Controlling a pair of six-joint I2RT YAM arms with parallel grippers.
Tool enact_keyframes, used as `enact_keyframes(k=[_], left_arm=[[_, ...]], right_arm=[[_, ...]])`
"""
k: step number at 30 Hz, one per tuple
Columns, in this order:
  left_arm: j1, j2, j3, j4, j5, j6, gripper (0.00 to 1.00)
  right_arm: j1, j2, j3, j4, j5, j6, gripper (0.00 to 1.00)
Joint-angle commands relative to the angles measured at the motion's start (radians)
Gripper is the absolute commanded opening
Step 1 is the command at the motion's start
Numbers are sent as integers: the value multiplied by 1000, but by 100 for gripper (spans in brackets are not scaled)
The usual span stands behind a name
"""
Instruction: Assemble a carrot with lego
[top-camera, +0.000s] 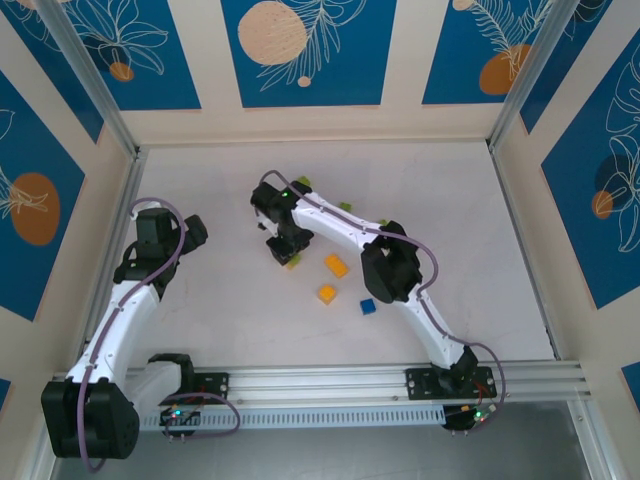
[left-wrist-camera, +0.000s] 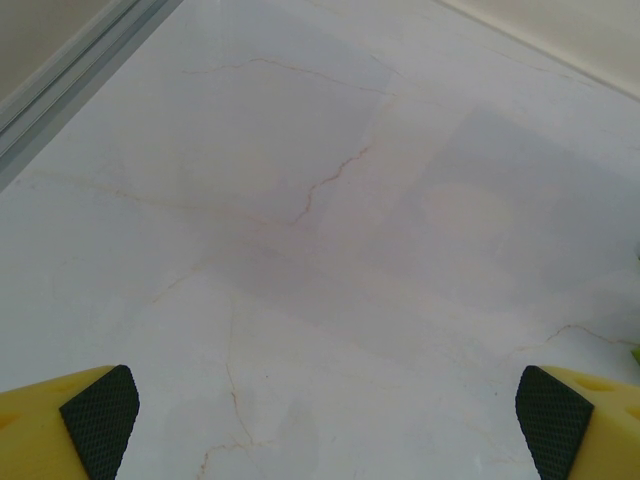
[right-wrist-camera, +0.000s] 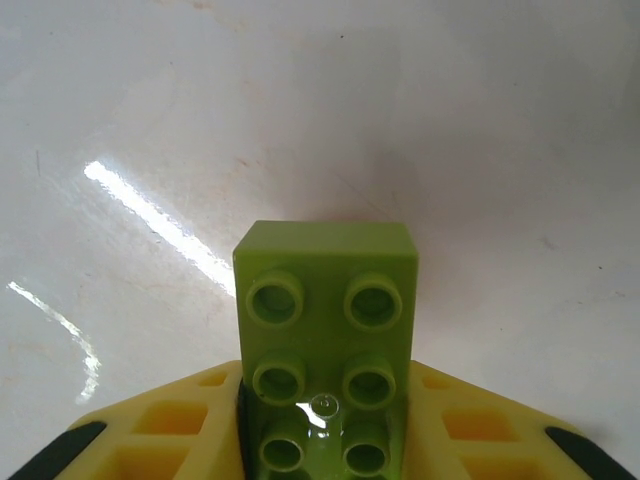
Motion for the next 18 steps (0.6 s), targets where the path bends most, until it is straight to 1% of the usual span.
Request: enact_keyframes(k=[1,7,12,18], left_arm=[[9,3,24,-4,3,-5,100],[8,5,25,-11,-2,-5,99],[8,3,25,-12,-2,-5,99],[7,1,24,-12,-3,-4,99]], right_arm=[[4,-27,-64,12,9,24,37],[4,-62,-118,46,4,31,44],[0,-102,-125,62,-21,29,50],[-6,-137,-83,40,-63,9,63]])
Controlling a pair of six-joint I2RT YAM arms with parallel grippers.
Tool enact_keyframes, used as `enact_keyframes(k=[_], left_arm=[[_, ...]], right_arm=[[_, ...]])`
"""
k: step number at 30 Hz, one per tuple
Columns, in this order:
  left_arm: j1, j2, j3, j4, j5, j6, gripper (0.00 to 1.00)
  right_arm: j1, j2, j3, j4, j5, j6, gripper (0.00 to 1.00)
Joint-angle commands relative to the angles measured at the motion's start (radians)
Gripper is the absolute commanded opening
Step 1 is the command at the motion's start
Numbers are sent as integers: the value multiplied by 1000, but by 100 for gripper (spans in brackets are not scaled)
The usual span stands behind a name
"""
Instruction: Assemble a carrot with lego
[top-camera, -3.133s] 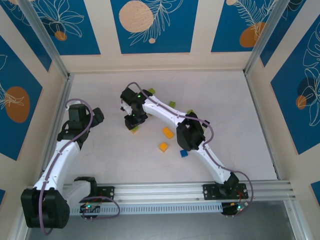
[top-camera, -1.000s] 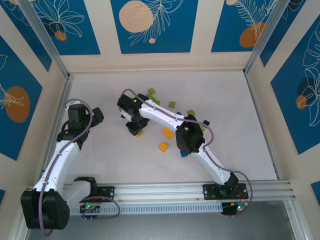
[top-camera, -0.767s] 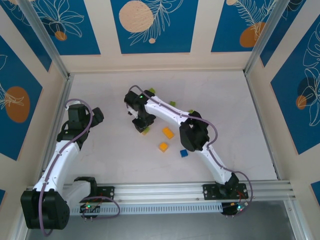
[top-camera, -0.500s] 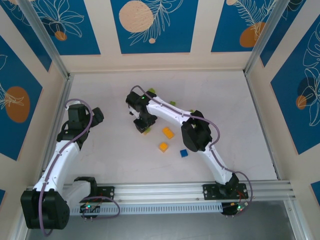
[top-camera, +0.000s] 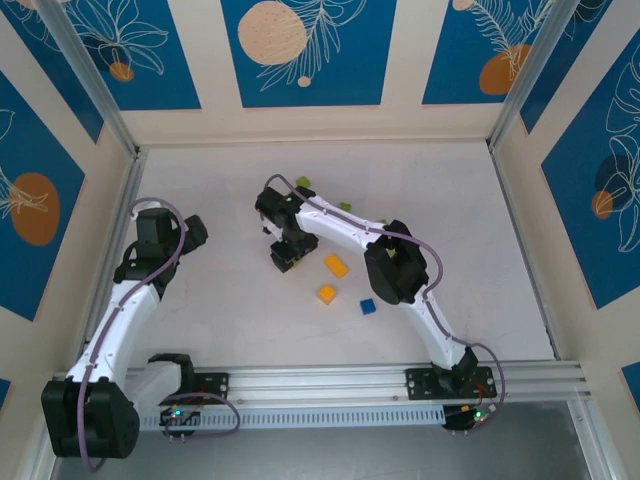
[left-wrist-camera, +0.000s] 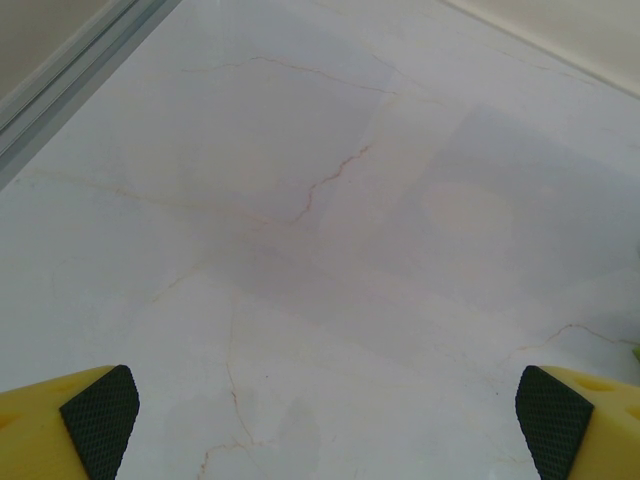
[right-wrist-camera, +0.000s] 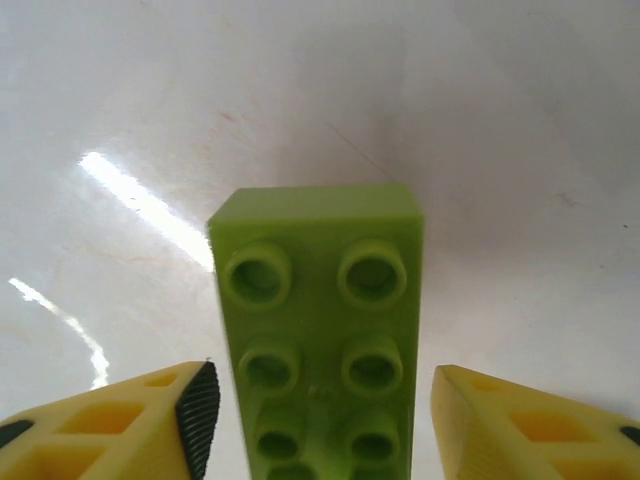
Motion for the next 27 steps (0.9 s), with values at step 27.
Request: enact_keyframes(k=[27], left_arm=[[8,17,25,-1,-2,-3,100]], right_arm=[[-229,231,424,90,-124,-91,61]])
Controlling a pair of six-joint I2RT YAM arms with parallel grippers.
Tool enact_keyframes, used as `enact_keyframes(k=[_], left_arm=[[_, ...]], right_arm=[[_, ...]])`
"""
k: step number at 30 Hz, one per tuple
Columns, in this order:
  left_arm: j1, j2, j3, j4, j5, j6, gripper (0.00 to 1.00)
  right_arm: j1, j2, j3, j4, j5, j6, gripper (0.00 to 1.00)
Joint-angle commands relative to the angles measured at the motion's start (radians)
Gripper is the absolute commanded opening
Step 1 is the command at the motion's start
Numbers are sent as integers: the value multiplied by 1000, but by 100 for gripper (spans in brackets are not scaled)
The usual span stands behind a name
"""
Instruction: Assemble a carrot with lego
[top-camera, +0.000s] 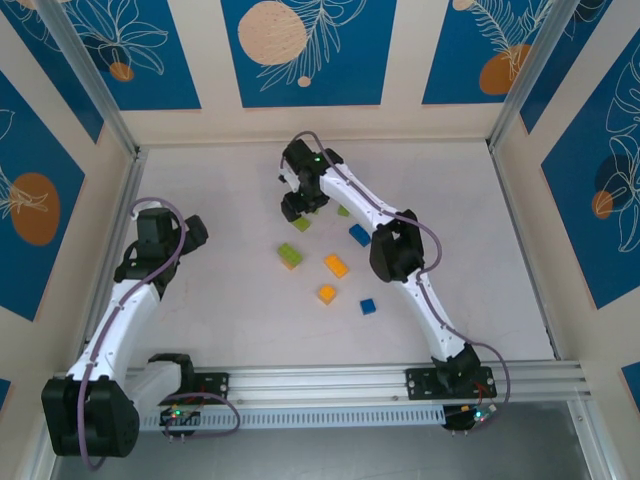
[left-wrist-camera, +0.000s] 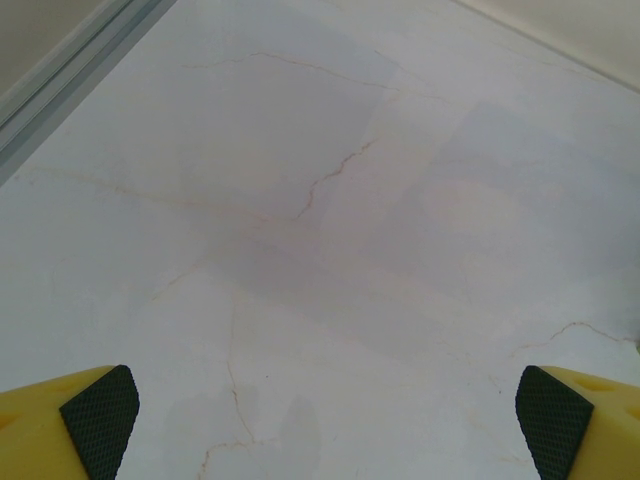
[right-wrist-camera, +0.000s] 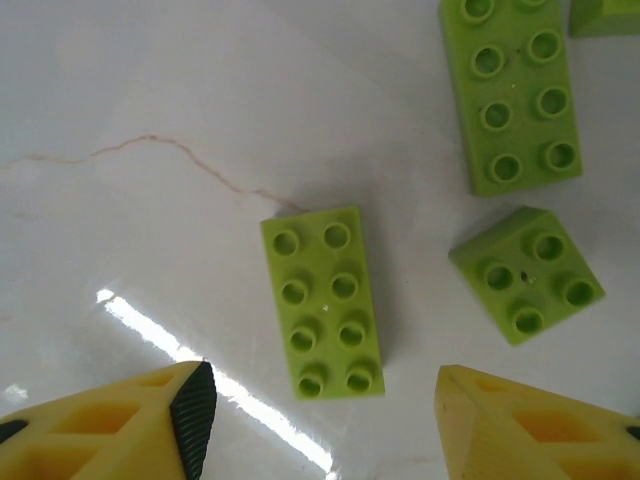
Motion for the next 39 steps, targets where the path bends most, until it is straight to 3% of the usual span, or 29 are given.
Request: enact_keyframes(k=[1,39], left_arm=[[8,9,25,0,-2,-3,99],[23,25,22,18,19,-6,99]], right_arm=[[-5,-10,-25,75,-66,-1,61],[-9,120,44,13,-69,-8,49]])
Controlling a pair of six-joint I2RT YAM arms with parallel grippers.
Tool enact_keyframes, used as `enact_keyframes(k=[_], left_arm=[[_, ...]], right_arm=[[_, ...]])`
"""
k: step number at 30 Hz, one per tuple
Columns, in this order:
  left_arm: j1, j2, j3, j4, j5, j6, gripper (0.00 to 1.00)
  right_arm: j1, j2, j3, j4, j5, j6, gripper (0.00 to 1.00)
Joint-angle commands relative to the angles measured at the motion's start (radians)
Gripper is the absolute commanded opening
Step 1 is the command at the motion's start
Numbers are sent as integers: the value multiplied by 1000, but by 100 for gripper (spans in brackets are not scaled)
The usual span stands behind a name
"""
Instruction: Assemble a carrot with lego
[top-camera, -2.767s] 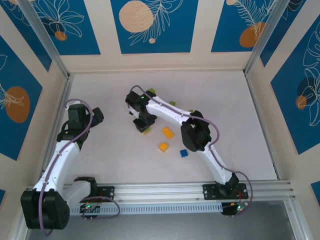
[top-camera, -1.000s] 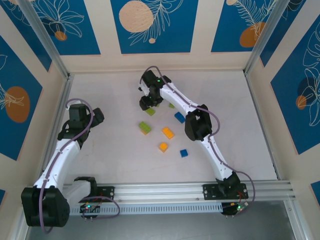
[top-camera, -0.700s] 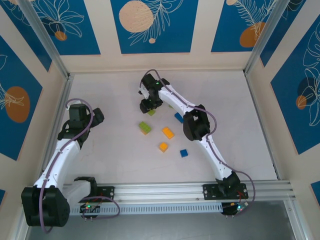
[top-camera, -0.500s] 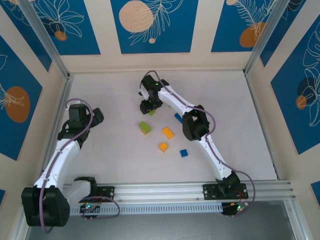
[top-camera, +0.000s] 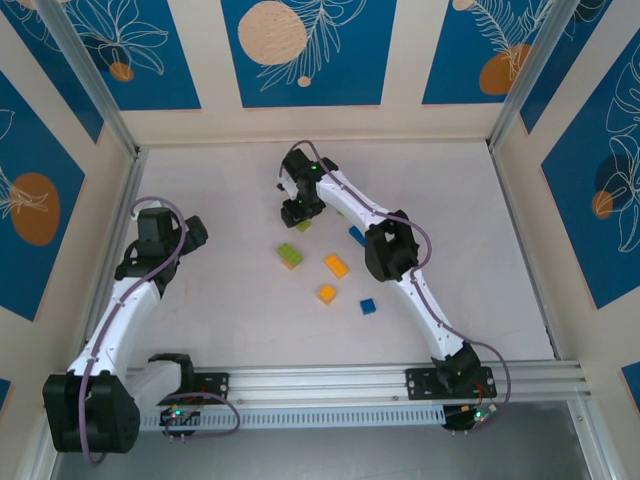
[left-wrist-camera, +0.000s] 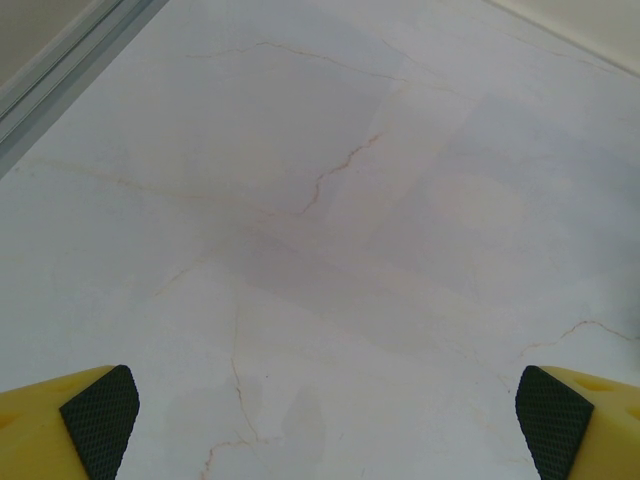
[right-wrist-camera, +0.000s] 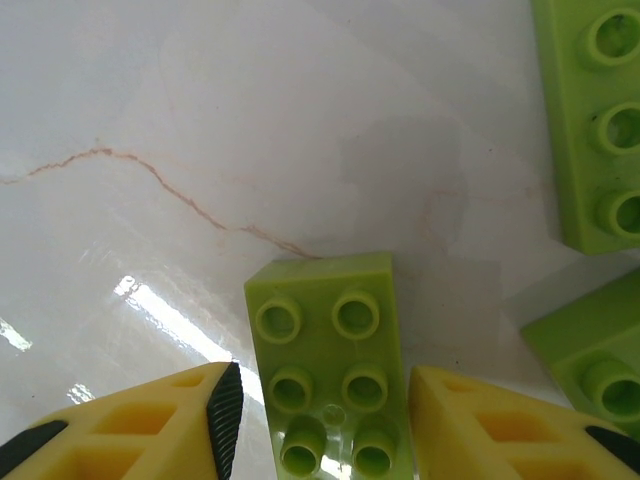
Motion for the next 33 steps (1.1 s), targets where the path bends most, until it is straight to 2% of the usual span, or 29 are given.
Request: enact_keyframes(k=[1,7,22,25,33], left_arm=[[14,8,22,18,15,-6,99],[18,9,22,20,18,-9,100],[22,11,21,22,24,-9,99],[22,10,19,22,26,-10,99],[22,3,17,20,29,-11,99]], right_arm=[[-5,32,26,-31,-13,-9,49],[-5,42,31,-31,-13,-10,49],[-6,33,38,-57,-9,4,36],[-6,-22,-6,-52,-10,13,35],[27,-281,-224,-42,-6,31,35]])
